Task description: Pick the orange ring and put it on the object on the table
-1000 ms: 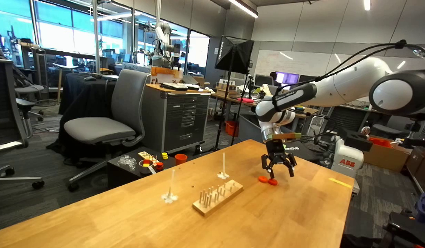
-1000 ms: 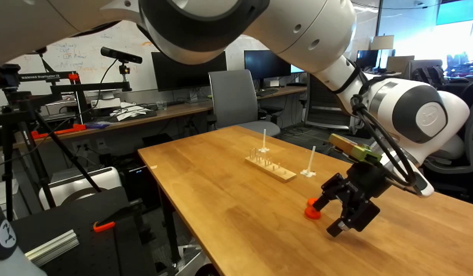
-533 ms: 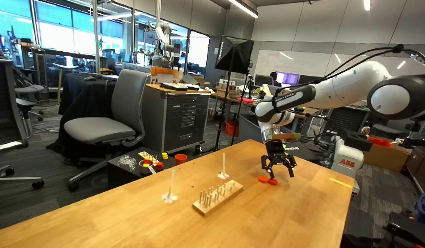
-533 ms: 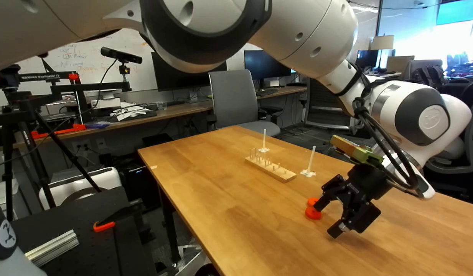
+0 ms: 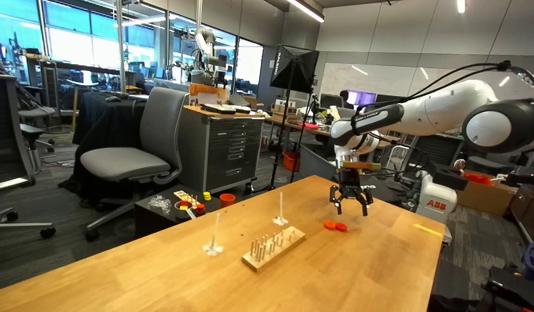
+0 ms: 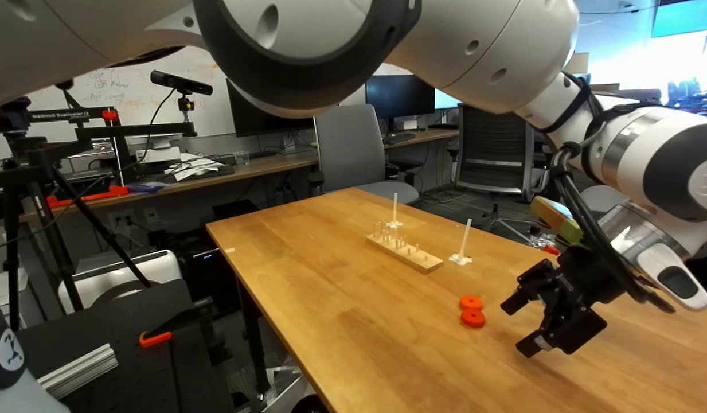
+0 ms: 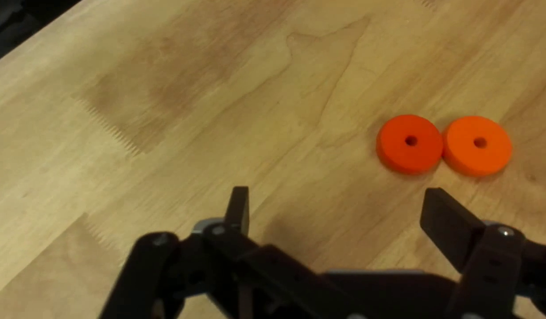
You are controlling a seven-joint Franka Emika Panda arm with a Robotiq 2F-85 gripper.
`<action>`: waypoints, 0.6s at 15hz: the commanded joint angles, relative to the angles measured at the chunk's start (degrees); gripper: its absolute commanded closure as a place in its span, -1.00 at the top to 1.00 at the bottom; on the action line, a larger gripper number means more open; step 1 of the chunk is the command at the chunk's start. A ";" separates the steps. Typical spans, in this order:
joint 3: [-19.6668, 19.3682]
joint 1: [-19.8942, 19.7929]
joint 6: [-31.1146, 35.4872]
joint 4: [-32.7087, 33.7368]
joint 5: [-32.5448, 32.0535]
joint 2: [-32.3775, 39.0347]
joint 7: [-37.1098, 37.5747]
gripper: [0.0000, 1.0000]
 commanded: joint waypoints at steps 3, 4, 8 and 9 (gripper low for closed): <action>0.76 -3.04 -3.56 5.42 1.77 1.25 1.40 1.00; 0.62 -2.59 -3.92 4.72 0.82 0.40 -0.22 1.00; -0.19 0.68 -4.85 2.20 -3.14 -2.55 -6.77 1.00; -0.62 2.05 -4.33 1.25 -4.67 -3.52 -7.98 1.00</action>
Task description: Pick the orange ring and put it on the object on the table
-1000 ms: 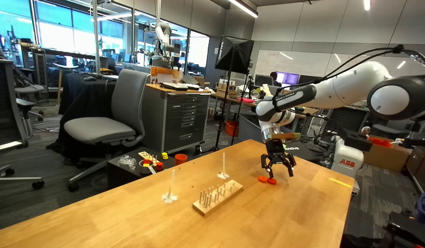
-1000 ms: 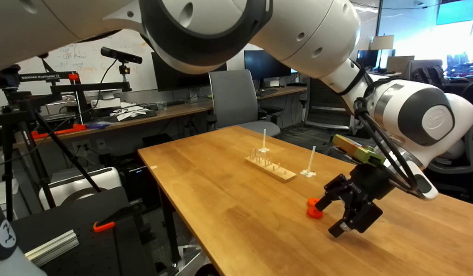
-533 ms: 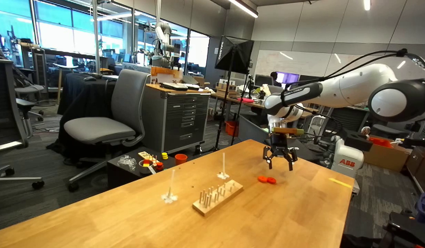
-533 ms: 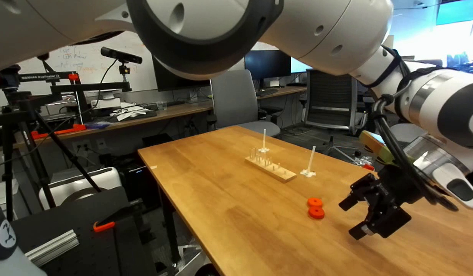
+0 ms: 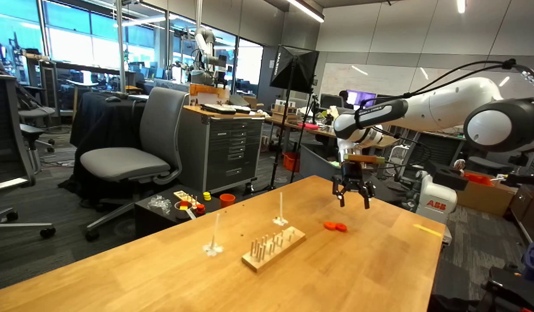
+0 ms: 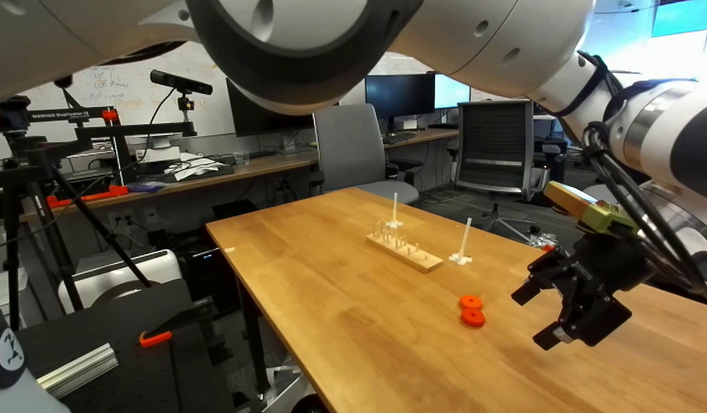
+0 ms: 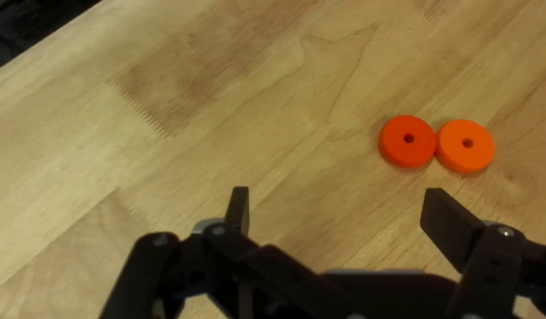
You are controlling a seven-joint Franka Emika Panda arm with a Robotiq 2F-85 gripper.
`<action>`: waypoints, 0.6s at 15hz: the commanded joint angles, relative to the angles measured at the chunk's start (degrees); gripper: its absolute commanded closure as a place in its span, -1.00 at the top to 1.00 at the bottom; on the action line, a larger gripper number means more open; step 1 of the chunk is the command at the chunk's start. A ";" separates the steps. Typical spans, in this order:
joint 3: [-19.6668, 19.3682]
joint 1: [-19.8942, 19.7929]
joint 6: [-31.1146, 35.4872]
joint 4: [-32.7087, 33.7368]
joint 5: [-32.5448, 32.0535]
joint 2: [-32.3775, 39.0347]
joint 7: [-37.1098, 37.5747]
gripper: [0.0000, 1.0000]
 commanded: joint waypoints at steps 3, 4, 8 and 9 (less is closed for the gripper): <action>-1.55 7.04 2.03 -4.29 -8.19 -5.87 -5.68 1.00; -1.67 8.39 3.51 -5.31 -9.46 -6.86 -6.02 1.00; -2.29 14.28 12.35 -11.95 -14.85 -10.53 -6.22 1.00; -2.49 15.49 13.12 -13.96 -16.08 -11.42 -5.29 1.00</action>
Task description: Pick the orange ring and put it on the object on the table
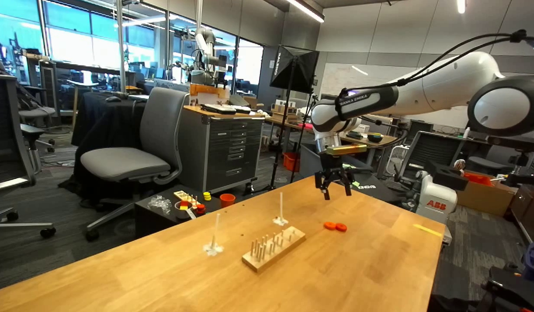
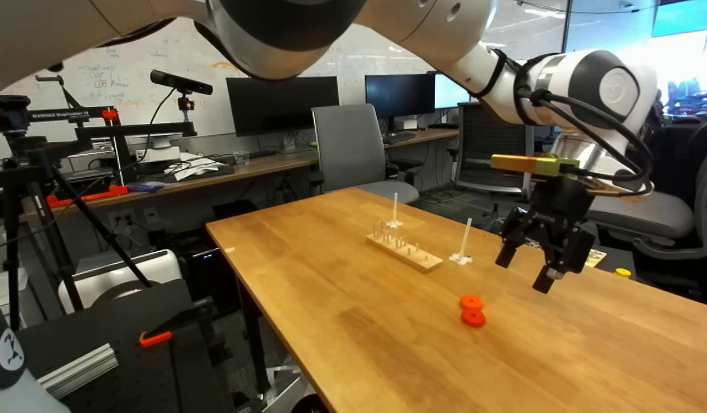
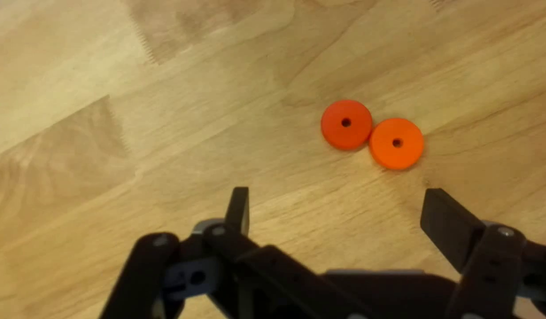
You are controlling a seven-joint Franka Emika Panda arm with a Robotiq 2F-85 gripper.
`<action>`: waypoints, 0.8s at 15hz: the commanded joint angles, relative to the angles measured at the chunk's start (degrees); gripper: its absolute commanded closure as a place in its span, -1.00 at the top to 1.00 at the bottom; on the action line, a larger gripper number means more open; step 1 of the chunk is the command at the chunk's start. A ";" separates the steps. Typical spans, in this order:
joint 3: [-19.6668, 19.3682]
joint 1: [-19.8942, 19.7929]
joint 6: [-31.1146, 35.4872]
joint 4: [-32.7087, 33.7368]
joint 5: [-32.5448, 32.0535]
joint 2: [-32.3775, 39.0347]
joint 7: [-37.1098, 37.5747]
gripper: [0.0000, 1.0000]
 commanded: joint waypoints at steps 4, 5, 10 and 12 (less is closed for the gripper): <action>-0.84 3.84 3.32 -5.14 -2.82 -2.10 0.04 1.00; -0.98 3.91 3.41 -5.51 -2.91 -2.25 0.04 1.00; 2.73 1.34 4.93 -6.67 4.48 -2.28 0.16 1.00; 5.00 0.47 6.00 -7.52 9.04 -1.54 -0.70 1.00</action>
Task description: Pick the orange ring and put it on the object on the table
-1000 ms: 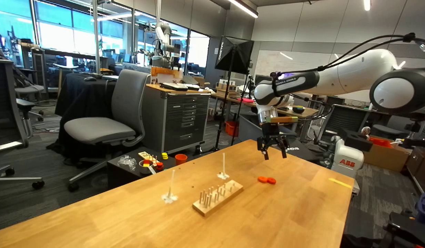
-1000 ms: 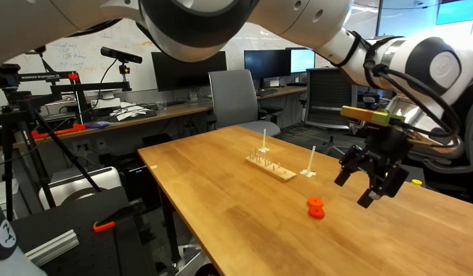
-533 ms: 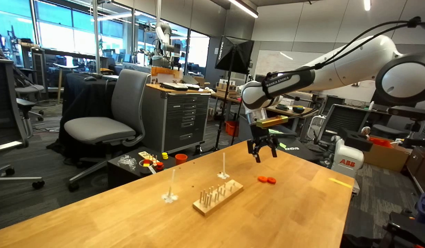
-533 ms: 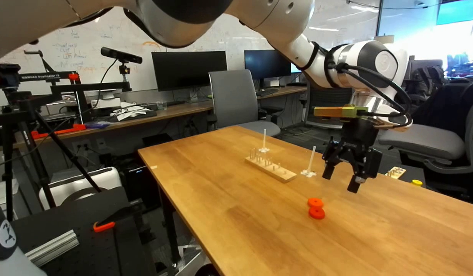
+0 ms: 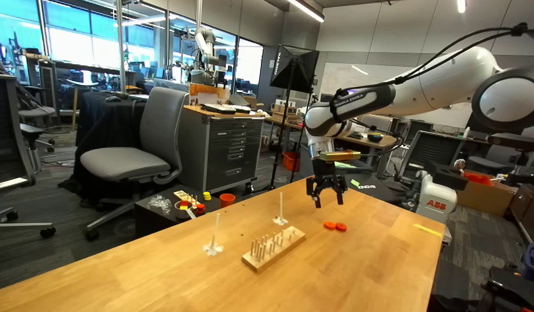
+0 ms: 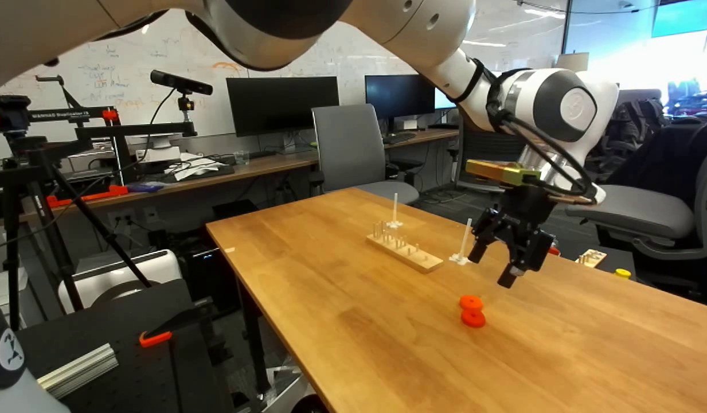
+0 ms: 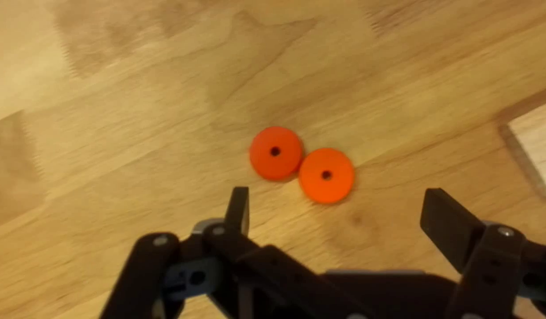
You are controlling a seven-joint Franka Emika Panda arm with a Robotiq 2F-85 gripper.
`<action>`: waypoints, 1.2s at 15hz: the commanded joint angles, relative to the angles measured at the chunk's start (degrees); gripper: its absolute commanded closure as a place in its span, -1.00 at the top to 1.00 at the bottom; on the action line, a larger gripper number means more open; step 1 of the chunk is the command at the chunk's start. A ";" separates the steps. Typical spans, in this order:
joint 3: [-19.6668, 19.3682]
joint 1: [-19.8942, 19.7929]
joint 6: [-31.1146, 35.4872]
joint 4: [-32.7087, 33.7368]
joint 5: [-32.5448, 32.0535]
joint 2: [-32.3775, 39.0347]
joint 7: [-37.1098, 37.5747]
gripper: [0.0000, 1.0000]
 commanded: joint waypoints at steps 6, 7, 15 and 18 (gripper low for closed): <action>8.05 -5.64 12.24 -8.79 14.67 -1.65 -8.67 1.00; 8.52 -6.51 14.55 -10.41 15.77 -2.41 -10.96 1.00; 13.20 -15.49 14.52 -20.77 27.27 -9.31 -20.13 1.00; 14.15 -18.46 14.06 -24.55 35.05 -12.24 -22.57 1.00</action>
